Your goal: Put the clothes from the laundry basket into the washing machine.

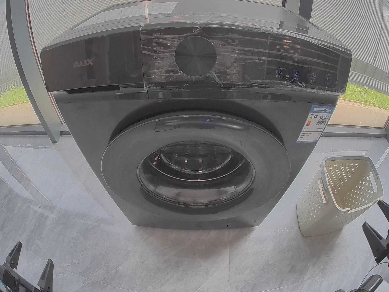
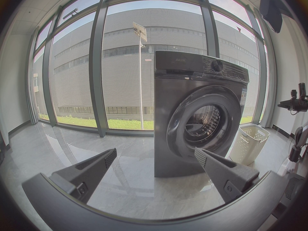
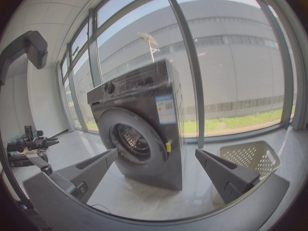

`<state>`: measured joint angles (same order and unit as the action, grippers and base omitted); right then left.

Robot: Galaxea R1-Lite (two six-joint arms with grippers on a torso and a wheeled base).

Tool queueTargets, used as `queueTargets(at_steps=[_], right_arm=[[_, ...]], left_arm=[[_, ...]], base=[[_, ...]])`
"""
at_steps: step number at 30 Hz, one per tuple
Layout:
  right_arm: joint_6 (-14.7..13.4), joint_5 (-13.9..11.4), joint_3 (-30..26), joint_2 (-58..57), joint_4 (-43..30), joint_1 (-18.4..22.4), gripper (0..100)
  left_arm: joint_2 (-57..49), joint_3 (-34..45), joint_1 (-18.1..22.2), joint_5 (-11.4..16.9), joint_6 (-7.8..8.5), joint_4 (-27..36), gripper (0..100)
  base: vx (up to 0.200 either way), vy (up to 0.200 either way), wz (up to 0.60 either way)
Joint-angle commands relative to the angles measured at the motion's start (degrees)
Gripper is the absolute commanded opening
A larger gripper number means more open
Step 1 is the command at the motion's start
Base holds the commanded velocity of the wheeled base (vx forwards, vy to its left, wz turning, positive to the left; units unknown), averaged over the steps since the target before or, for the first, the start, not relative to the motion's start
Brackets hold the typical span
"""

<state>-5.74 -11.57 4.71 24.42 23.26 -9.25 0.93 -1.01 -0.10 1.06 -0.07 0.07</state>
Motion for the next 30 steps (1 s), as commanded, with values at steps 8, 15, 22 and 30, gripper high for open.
queueTargets(at_steps=[8,15,22,30], right_arm=[[0.9,-6.1,-2.0,-18.7,-8.3,10.2,100],[3.6,-6.4,-4.7,-24.4,-14.6,9.5,100],[11.5,0.5,-4.7,-24.2,-19.5,9.6,100],[11.6,6.3,-4.7,-24.2,-20.4,9.6,100]], left_arm=[[-0.8,1.0,-0.1,0.0,-0.01,0.0,100],[-0.8,1.0,0.0,0.0,-0.10,0.0,100],[-0.8,1.0,0.0,0.0,-0.01,0.0,100],[-0.8,1.0,0.0,-0.1,-0.01,0.0,100]], base=[[0.000,0.000,0.00],[0.000,0.000,0.00],[0.000,0.000,0.00],[0.000,0.000,0.00]])
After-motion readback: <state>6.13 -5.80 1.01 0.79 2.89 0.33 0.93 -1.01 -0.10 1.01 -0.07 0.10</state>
